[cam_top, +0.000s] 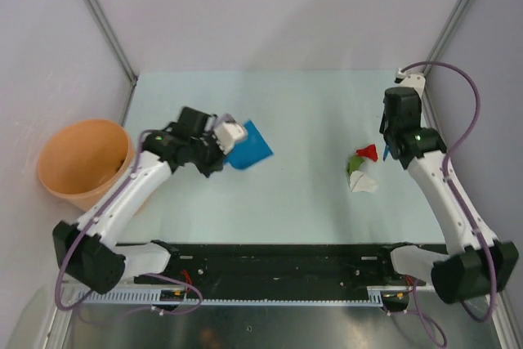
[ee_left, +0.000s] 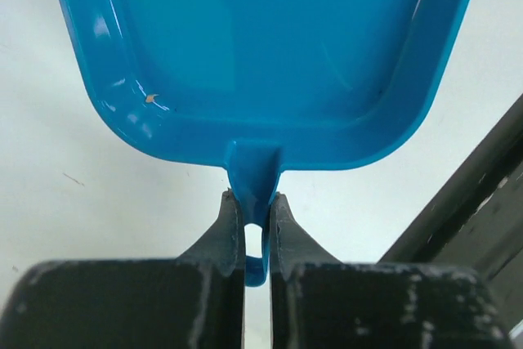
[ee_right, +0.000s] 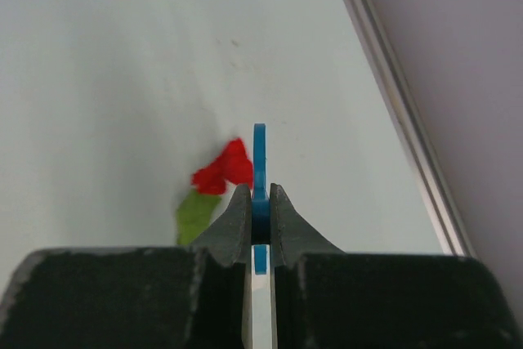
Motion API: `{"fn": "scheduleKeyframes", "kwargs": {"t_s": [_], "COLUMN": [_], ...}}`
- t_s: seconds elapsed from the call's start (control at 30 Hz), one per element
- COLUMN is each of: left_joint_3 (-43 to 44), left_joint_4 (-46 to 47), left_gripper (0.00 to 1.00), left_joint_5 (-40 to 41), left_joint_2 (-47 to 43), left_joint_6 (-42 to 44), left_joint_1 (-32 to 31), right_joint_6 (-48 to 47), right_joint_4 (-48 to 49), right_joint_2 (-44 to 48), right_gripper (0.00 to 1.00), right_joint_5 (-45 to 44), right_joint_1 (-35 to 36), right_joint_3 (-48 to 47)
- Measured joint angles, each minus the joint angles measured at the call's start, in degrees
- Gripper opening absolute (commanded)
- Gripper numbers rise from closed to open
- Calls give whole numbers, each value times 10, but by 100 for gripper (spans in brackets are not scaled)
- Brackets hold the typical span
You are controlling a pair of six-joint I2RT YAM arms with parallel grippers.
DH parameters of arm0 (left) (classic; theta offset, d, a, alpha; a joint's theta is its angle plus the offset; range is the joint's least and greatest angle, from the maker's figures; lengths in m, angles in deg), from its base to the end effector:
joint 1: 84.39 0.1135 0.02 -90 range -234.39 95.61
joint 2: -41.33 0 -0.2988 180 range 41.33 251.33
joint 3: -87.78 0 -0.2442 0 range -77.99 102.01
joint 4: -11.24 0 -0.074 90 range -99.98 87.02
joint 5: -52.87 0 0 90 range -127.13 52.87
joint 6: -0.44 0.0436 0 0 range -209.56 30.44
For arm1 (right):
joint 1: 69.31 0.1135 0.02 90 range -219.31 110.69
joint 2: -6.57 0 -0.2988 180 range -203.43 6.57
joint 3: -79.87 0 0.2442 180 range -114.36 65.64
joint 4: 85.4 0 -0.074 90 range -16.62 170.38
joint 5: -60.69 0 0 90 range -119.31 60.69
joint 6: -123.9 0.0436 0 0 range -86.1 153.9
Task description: Sweep away the paper scraps from the table
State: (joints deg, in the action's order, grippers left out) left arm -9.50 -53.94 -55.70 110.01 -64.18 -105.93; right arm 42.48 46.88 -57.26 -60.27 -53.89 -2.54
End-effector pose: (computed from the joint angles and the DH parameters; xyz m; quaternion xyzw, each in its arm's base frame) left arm 0.2001 -0.0939 0.3613 0.4198 0.8324 -0.1411 0.3332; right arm 0.2151 0.0361 0.4052 0.0854 0.8376 -0.1236 0.5253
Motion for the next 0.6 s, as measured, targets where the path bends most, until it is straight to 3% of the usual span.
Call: {"fn": "scheduleKeyframes", "kwargs": {"t_s": [0.13, 0.33, 0.5, 0.6], "left_joint_3": [-55, -92, -115, -138], "left_joint_4": [-16, -28, -25, -22], "left_gripper": [0, 0, 0, 0], "left_joint_5": [95, 157, 172, 176], "left_joint_2": [51, 91, 92, 92], "left_joint_6": [46, 76, 96, 111], "left_joint_1": [-78, -99, -99, -99], "right_joint_6": [-18, -49, -87, -112], "right_joint_4": [13, 61, 115, 138], "right_joint_2": [-96, -230, -307, -325], "right_gripper": [0, 0, 0, 0], "right_joint_5": [20, 51, 85, 81], "right_joint_1": [-70, -118, -71, 4], "right_joint_3": [1, 2, 2, 2]}}
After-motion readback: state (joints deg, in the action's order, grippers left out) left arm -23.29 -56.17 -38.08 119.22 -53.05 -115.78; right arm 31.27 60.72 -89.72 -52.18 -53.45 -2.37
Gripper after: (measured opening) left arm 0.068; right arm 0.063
